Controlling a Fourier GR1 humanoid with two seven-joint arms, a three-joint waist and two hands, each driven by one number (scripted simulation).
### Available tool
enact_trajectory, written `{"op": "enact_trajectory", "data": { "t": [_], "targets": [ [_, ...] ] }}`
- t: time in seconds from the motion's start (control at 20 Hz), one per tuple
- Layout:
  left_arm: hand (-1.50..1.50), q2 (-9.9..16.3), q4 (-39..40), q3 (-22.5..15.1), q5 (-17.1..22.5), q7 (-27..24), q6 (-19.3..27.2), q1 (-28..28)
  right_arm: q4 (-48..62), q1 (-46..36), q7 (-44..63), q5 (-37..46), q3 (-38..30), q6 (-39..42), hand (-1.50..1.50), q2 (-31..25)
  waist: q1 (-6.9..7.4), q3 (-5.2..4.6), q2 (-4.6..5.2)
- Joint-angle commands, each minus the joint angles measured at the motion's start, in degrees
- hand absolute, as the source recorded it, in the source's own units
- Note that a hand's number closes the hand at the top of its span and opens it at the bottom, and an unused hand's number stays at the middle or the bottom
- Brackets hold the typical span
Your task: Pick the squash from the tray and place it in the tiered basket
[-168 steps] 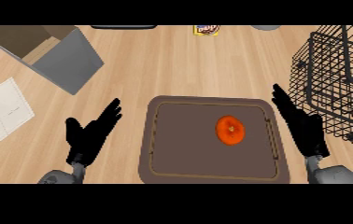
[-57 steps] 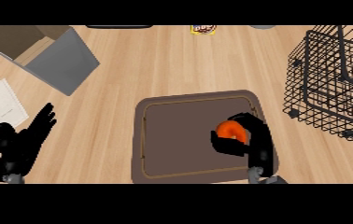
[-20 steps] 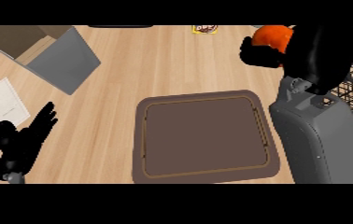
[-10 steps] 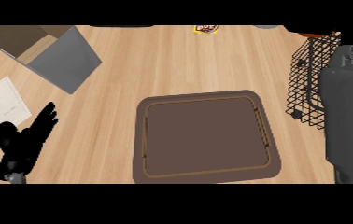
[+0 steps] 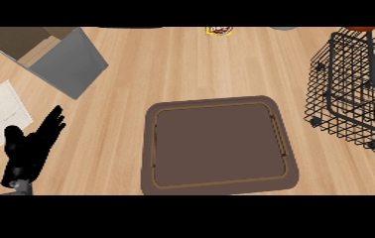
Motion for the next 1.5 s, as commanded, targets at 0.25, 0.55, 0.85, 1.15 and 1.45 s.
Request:
{"op": "enact_trajectory", "data": {
  "t": [0.25,0.55,0.85,1.15,1.45],
  "targets": [
    [0.0,0.08,-1.3,0.35,0.46,0.01,-0.74,0.99,11.98,-3.6,-9.08,12.51,8.53,8.64,1.5,-14.59,0.87,0.1,-0.02],
    [0.0,0.32,-0.34,0.89,-0.22,0.07,-1.06,0.32,19.08,-10.15,-17.49,11.9,7.31,10.58,1.5,-18.64,0.27,0.11,-0.2],
    [0.0,1.09,0.43,1.93,0.87,0.81,-2.96,0.31,23.97,-10.63,-19.9,15.11,9.31,13.14,1.5,-19.63,0.13,0.1,-0.21],
    [0.0,0.27,1.83,1.53,-0.45,-2.92,-2.48,0.63,34.88,-12.31,-14.93,14.22,6.17,18.33,1.5,-18.31,1.1,0.1,0.18],
    [0.0,0.99,-0.38,2.43,0.31,-0.09,-2.65,0.38,37.37,-12.18,-5.06,13.28,3.14,23.09,-1.5,-18.46,0.28,0.12,-0.25]
  ]
}}
